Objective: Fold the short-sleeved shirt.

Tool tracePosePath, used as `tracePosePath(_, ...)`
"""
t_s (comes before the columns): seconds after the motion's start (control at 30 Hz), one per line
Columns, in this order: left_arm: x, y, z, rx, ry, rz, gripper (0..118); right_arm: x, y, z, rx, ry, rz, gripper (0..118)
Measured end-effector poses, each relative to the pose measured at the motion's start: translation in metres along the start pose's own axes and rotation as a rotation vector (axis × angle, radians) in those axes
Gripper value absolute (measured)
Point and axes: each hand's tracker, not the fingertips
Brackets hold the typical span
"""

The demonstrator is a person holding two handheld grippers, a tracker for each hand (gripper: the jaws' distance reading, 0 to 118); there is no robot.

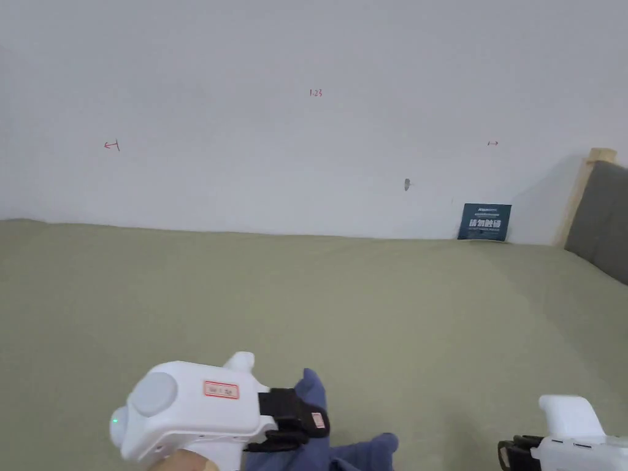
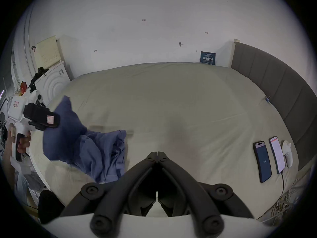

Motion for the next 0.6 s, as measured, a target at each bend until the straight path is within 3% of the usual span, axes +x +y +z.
tracePosePath(0.17, -0.023, 0.011, -0.06, -0.048, 0.028, 0.025, 10, 0.015, -0.004, 0.0, -0.003, -0.024, -0.009, 0)
tracePosePath(0.2, -0.029, 0.011, -0.065, -0.056, 0.029, 0.036, 20, 0.018, -0.005, 0.0, -0.006, -0.025, -0.016, 0)
tracePosePath(0.27, -0.039, 0.007, -0.067, -0.073, 0.0, 0.087, 70, 0.021, -0.008, -0.001, -0.01, -0.028, -0.031, 0)
tracePosePath(0.3, -0.043, 0.005, -0.065, -0.079, -0.024, 0.1, 89, 0.022, -0.009, -0.001, -0.012, -0.027, -0.036, 0)
tracePosePath(0.47, -0.054, 0.001, -0.044, -0.003, -0.083, 0.046, 82, 0.02, -0.013, -0.008, -0.031, -0.025, -0.051, 0)
tracePosePath(0.53, -0.053, -0.002, -0.043, 0.029, -0.074, 0.025, 47, 0.017, -0.014, -0.01, -0.029, -0.016, -0.051, 0)
tracePosePath(0.57, -0.054, -0.004, -0.045, 0.037, -0.075, 0.02, 19, 0.015, -0.014, -0.01, -0.027, -0.009, -0.05, 0)
tracePosePath(0.6, -0.055, -0.005, -0.05, 0.038, -0.078, 0.01, 9, 0.012, -0.014, -0.011, -0.025, -0.004, -0.049, 0)
